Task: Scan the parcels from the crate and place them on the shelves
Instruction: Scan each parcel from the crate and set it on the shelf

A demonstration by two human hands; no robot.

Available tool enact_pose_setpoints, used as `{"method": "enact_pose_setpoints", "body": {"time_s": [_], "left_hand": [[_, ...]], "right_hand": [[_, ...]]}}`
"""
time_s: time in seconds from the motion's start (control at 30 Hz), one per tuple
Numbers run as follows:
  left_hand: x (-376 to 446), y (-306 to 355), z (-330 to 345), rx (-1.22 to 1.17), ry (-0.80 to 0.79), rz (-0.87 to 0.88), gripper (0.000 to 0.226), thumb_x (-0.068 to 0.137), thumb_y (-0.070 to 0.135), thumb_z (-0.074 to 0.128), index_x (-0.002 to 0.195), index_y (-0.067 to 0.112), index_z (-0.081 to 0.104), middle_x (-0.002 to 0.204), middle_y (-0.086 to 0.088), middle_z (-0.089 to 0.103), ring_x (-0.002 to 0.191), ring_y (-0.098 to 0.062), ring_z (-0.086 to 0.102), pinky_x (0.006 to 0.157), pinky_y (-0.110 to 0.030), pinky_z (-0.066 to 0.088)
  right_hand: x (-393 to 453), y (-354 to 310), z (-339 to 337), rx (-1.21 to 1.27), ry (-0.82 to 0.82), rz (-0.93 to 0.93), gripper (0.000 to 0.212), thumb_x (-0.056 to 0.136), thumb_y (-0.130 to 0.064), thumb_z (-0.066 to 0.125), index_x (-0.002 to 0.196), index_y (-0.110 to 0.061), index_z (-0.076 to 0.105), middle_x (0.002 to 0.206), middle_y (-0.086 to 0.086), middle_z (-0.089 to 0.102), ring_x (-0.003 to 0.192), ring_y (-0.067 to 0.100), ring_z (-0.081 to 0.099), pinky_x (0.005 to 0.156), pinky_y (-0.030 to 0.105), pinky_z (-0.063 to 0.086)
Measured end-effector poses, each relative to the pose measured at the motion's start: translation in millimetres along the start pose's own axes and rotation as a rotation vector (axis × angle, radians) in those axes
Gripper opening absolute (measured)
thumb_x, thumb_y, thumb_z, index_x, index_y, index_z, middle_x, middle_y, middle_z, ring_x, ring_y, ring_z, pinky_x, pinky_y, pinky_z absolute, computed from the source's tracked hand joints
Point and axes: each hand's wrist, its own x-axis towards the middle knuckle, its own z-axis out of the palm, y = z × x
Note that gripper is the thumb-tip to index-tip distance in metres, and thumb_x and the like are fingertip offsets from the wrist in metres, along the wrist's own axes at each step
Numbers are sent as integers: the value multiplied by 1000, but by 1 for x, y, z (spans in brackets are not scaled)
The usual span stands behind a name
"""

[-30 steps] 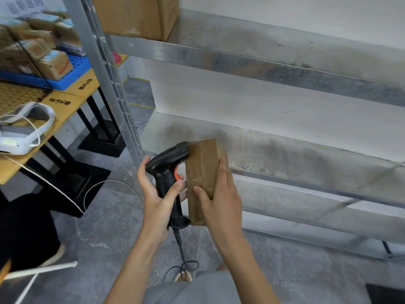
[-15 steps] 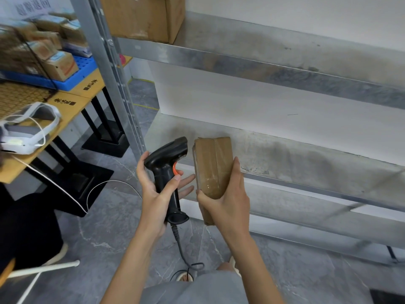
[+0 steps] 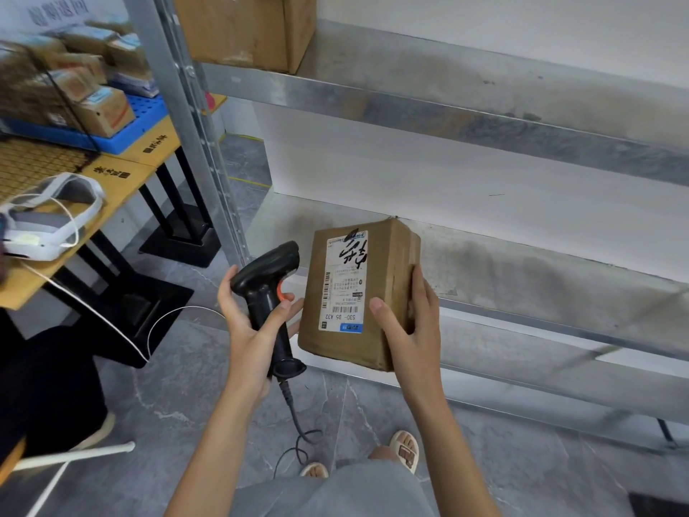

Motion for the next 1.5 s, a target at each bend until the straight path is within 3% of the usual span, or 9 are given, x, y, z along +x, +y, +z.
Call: {"method": "enact_pose_setpoints", "body": {"time_s": [0.13, 0.27, 0.43, 0.6, 0.73, 0.87, 0.93, 1.23, 1.5], "left_hand": [[-2, 1, 0, 10, 6, 16, 78, 93, 5, 68, 132, 66, 38, 146, -20, 54, 109, -32, 74, 91, -48, 61], [-9, 3, 5, 77, 8, 36, 82, 94, 0, 67, 138, 61, 35, 152, -18, 46, 118, -33, 69, 109, -59, 47], [-17, 13, 9, 185, 9, 131, 82, 89, 8, 75, 145, 49, 30, 154, -18, 42, 130, -33, 60, 117, -54, 40], [-27, 26, -7, 228, -75, 211, 80, 94, -10, 63, 144, 46, 34, 126, -7, 63, 110, -29, 70, 102, -51, 55], [-37, 29, -18, 288, -161, 186, 82, 93, -12, 63, 145, 44, 33, 103, -6, 71, 83, -35, 74, 77, -35, 63], [-44, 29, -22, 332, -198, 159, 86, 94, -14, 62, 135, 59, 39, 97, -3, 71, 60, -25, 64, 54, -30, 55], [-45, 28, -25, 340, -200, 153, 87, 94, -14, 61, 132, 60, 40, 97, -4, 70, 58, -23, 61, 51, -31, 53], [-43, 27, -35, 431, -178, 150, 86, 93, -10, 65, 137, 58, 37, 95, -1, 70, 56, -19, 60, 51, -28, 52], [-38, 28, -35, 469, -171, 148, 87, 93, -9, 66, 135, 61, 37, 93, 5, 71, 55, -16, 59, 51, -27, 53]], "right_hand": [[3, 4, 0, -46, -50, -32, 53, 96, -60, 49, 137, -70, 18, 163, -26, 10, 147, -6, 16, 120, 45, 33], [2, 10, 5, -38, -18, -76, 50, 103, -43, 47, 139, -69, 25, 164, -23, 16, 131, -27, 18, 119, 43, 34], [5, 15, 7, 122, 90, -143, 47, 100, -33, 57, 133, -65, 44, 159, -21, 32, 142, -6, 32, 113, 46, 42], [19, 16, 13, 53, 146, -259, 51, 92, -51, 50, 141, -61, 38, 161, -19, 28, 145, 3, 32, 113, 51, 40], [27, 21, 27, 3, 193, -346, 53, 97, -45, 47, 147, -52, 33, 164, -16, 24, 145, 6, 30, 113, 53, 38], [26, 29, 41, -50, 220, -407, 55, 98, -41, 47, 151, -48, 34, 164, -15, 23, 139, -7, 27, 111, 18, 28], [26, 32, 46, -62, 223, -417, 55, 98, -39, 48, 150, -49, 34, 164, -16, 23, 136, -11, 26, 108, 12, 24], [27, 36, 53, -26, 234, -386, 54, 96, -43, 49, 147, -57, 34, 162, -23, 22, 139, -9, 25, 114, 41, 35], [28, 33, 55, -4, 236, -370, 54, 95, -45, 49, 146, -58, 35, 160, -25, 22, 143, -5, 24, 115, 51, 37]]}}
